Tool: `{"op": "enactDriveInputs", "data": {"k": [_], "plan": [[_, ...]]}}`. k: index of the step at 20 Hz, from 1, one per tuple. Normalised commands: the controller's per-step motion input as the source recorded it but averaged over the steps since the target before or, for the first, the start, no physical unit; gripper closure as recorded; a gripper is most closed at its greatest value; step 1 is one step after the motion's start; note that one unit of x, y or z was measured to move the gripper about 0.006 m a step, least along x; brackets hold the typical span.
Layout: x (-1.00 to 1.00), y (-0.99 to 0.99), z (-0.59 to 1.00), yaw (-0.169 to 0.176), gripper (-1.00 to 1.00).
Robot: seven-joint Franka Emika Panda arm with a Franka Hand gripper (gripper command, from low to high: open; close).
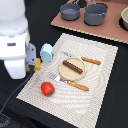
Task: Interact with the objects in diverse but meaningful ways.
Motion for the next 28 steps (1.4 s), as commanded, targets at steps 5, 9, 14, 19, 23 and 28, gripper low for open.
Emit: {"op": "enactDriveInputs", "data": {"k": [5, 9, 14, 19, 23, 28], "plan": [[0.15, -0.28, -0.37, 0.0, 1.0], [0.13, -0.26, -0.35, 0.0, 1.0], [0.08, -0.21, -0.13, 0.0, -1.0], [0.25, 0.04, 0.96, 0.0, -1.0], [0.44, 0.16, 1.0, 0.0, -1.0], [0.79, 0.2, 0.92, -0.042, -1.0]]}}
